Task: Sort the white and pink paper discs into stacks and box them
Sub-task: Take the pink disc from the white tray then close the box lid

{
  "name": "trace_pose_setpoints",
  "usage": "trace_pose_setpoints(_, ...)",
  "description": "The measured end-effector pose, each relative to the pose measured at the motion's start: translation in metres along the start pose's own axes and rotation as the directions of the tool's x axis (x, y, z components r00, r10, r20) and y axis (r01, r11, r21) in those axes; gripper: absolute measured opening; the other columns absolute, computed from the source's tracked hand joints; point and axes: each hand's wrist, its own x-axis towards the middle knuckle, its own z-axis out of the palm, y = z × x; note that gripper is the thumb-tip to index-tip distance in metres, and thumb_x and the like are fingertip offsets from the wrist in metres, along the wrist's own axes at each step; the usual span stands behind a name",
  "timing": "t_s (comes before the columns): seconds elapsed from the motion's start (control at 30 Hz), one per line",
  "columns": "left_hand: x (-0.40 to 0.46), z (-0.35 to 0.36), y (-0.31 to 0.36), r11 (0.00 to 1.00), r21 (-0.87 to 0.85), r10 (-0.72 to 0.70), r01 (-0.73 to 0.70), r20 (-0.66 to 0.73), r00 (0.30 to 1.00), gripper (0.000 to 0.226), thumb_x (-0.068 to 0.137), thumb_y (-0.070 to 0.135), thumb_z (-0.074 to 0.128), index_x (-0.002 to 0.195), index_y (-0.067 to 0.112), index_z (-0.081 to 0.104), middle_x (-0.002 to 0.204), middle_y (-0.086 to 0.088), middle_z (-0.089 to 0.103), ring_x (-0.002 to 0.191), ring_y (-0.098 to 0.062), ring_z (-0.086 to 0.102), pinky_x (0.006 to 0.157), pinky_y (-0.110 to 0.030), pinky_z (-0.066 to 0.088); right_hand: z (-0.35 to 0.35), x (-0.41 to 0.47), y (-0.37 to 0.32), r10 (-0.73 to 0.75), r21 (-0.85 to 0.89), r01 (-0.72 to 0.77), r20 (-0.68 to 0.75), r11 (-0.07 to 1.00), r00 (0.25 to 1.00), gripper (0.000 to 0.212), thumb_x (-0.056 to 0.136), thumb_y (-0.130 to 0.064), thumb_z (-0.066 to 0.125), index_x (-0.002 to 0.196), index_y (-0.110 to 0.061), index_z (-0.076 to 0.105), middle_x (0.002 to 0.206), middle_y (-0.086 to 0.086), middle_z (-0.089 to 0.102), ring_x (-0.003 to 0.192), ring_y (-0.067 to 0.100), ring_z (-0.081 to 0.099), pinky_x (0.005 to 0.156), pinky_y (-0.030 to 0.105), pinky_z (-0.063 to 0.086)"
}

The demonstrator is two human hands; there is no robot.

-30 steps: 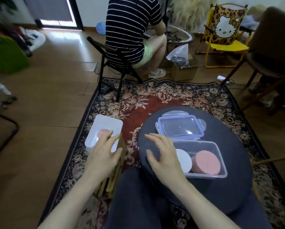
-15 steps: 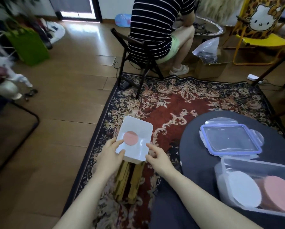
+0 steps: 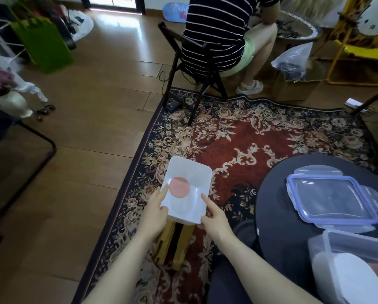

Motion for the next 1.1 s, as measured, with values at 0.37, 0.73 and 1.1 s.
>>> trace_pose_setpoints(0.37,-0.068,-0.028,0.051,0.982,-0.044,0.177,-0.181,-0.084,0.981,0.090,0.089,0.006,0.045,0.142,0.060,-0.003,0.140,0.024,0.036,0.114,-0.001,0.049,0.080,-0.026,0.046,-0.027,-0.079,-0.038,-0.132,-0.062,0.127,-0.100,0.990,0.986,0.072,0.080,0.002,0.045,0.136,-0.044,0.046,0.108,0.002,0.069,0.050,0.015,0.048,0.047,0.026,0.041)
trace_pose_setpoints(0.73,-0.107,-0.033,0.113,0.778,-0.597,0.248,-0.195,0.006,0.969,0.081,0.069,0.042,0.072,0.139,0.053,0.035,0.140,0.014,0.051,0.122,-0.017,0.057,0.096,-0.045,0.049,-0.086,-0.162,-0.055,-0.487,-0.091,0.488,0.032,0.868,0.873,0.065,0.082,-0.002,0.049,0.131,-0.045,0.049,0.118,-0.015,0.058,0.090,0.008,0.057,0.081,0.018,0.047)
trace_pose_setpoints(1.1,-0.153,0.000,0.142,0.780,-0.564,0.321,-0.272,-0.013,0.947,0.077,0.062,0.043,0.076,0.134,0.046,0.049,0.137,0.010,0.056,0.120,-0.018,0.059,0.098,-0.050,0.048,-0.112,-0.156,-0.109,-0.559,-0.475,0.594,0.232,0.649,0.796,0.056,0.088,-0.012,0.062,0.139,-0.022,0.042,0.130,-0.008,0.041,0.123,0.007,0.043,0.106,0.028,0.037)
